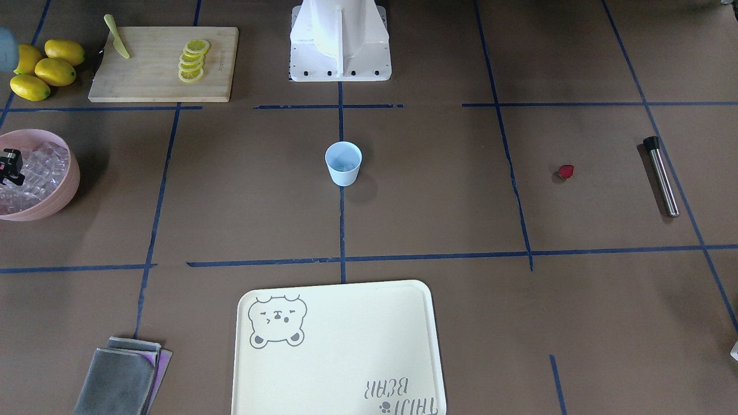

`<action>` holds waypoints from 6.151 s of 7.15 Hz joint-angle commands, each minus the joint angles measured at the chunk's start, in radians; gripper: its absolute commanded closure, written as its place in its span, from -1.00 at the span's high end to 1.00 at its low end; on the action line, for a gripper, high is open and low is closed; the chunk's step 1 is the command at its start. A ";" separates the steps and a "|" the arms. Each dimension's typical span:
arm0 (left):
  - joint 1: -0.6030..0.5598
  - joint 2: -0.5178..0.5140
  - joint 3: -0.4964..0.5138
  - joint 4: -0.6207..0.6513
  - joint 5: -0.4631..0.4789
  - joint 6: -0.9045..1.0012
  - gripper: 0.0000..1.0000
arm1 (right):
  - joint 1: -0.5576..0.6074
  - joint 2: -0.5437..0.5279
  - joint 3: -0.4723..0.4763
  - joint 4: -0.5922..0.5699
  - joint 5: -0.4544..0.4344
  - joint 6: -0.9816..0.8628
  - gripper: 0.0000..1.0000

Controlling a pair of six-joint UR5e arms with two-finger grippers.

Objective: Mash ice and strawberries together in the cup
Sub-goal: 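Lower the right gripper into the bowl and grasp an ice cube, then carry the ice cube with the right gripper over the light-blue cup, then open the right gripper to drop the ice cube into the cup, then withdraw the right gripper from the cup back beside the ice bowl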

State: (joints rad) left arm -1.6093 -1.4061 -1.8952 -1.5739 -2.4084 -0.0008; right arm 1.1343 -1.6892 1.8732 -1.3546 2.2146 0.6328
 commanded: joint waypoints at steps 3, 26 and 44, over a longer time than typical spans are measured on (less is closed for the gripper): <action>0.000 0.004 0.001 0.000 0.000 -0.001 1.00 | -0.098 0.190 0.193 -0.274 -0.035 0.046 -1.00; 0.000 0.004 0.016 -0.002 0.008 0.004 1.00 | -0.674 1.033 -0.267 -0.486 -0.363 0.604 0.04; 0.396 0.064 -0.145 -0.413 0.154 -0.702 1.00 | -0.047 0.440 0.087 -0.469 -0.141 -0.133 0.98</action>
State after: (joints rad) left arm -1.2450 -1.3426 -2.0393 -1.9691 -2.3233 -0.6843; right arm 1.0004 -1.1552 1.9603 -1.8353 2.0525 0.6600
